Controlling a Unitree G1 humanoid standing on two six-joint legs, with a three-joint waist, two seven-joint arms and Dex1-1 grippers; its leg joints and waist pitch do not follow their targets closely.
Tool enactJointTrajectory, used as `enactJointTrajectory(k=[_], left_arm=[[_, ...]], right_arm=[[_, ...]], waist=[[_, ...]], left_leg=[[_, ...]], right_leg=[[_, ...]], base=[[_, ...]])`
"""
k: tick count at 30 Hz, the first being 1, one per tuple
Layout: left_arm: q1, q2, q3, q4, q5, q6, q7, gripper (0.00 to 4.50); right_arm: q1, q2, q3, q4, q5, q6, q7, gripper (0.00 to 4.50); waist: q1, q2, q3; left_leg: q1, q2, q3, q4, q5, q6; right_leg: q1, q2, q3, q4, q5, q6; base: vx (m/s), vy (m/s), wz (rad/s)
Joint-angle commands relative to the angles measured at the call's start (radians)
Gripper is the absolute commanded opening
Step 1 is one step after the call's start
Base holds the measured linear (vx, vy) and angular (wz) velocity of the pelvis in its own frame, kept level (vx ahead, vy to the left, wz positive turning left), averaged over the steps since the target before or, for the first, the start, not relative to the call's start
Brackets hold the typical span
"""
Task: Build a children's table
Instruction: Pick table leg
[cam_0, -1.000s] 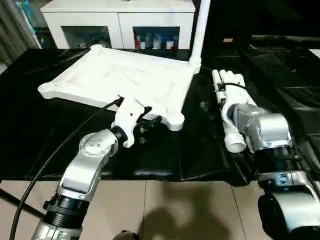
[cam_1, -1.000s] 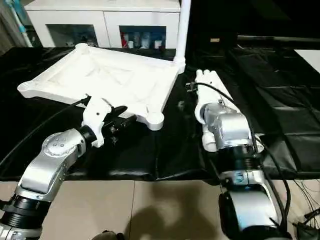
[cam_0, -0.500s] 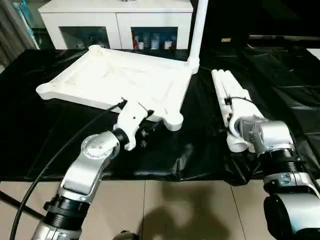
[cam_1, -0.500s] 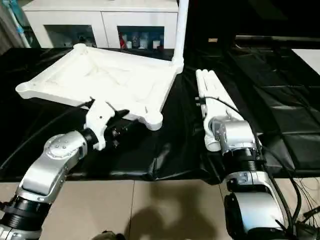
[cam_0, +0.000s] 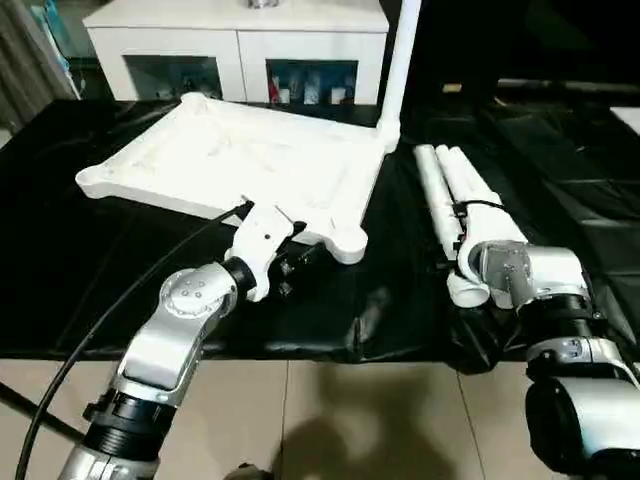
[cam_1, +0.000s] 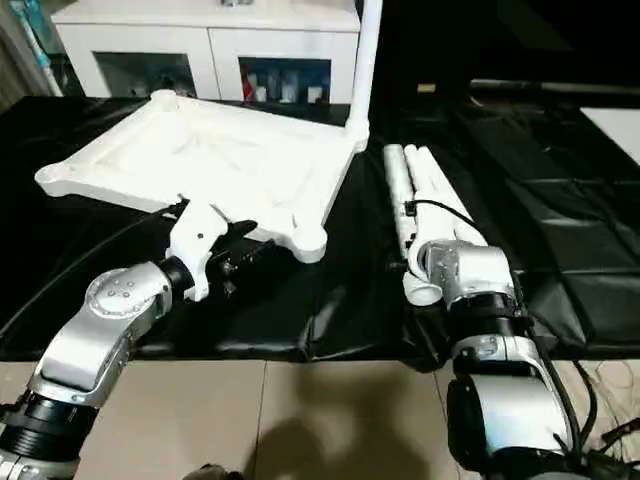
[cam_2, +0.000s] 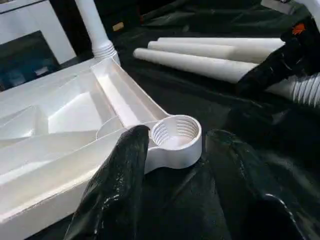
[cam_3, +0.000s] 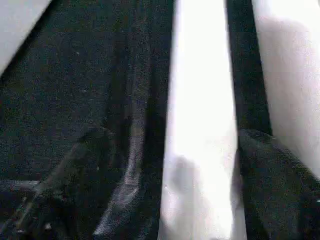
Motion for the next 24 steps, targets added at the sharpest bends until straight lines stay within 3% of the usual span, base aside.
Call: enactJointTrajectory(k=[1, 9, 19, 21, 22, 24], left_arm=[[-0.004, 0.009, -0.017, -0.025, 0.014, 0.001, -0.011, 2.21], [-0.023, 0.017, -0.015, -0.012, -0.001, 0.006, -0.036, 2.21], [-0.028, 0.016, -0.008, -0.010, -0.037, 0.034, -0.067, 2.21], [-0.032, 0.025, -0.005, -0.019, -0.061, 0.062, -0.097, 2.21], [-0.033, 0.030, -0.003, -0.024, -0.074, 0.073, -0.112, 2.21], [-0.041, 0.023, 0.016, -0.022, -0.087, 0.093, -0.100, 2.49]], right_arm=[[0.011, 0.008, -0.007, 0.066, 0.015, 0.032, 0.006, 3.68], [-0.023, -0.016, 0.001, 0.185, 0.002, 0.026, 0.026, 3.03], [-0.065, -0.043, 0.037, 0.323, -0.038, -0.013, 0.068, 2.44], [-0.076, -0.048, 0.035, 0.345, -0.040, -0.028, 0.070, 2.21], [-0.082, -0.049, 0.033, 0.358, -0.041, -0.037, 0.070, 2.21], [-0.089, -0.050, 0.019, 0.363, -0.034, -0.055, 0.054, 2.00]], waist=[[-0.006, -0.001, -0.067], [-0.010, -0.003, -0.057], [-0.020, -0.013, -0.059], [-0.021, -0.010, -0.059], [-0.024, -0.015, -0.060], [-0.027, -0.013, -0.059]], left_leg=[[0.045, 0.014, -0.012, -0.069, -0.263, -0.063], [0.058, 0.015, -0.017, -0.078, -0.401, -0.096], [0.055, 0.016, -0.017, -0.078, -0.409, -0.093], [0.054, 0.015, -0.018, -0.079, -0.416, -0.094], [0.054, 0.015, -0.018, -0.079, -0.416, -0.093], [0.053, 0.015, -0.018, -0.079, -0.419, -0.091]], right_leg=[[0.027, -0.028, 0.021, -0.075, -0.151, -0.173], [0.018, -0.032, 0.021, -0.093, -0.317, -0.149], [0.017, -0.033, 0.020, -0.093, -0.308, -0.167], [0.017, -0.033, 0.020, -0.092, -0.310, -0.168], [0.017, -0.032, 0.019, -0.091, -0.306, -0.170], [0.017, -0.032, 0.019, -0.090, -0.302, -0.172]], base=[[0.000, 0.000, 0.00], [0.000, 0.000, 0.00], [0.000, 0.000, 0.00], [0.000, 0.000, 0.00], [0.000, 0.000, 0.00], [0.000, 0.000, 0.00]])
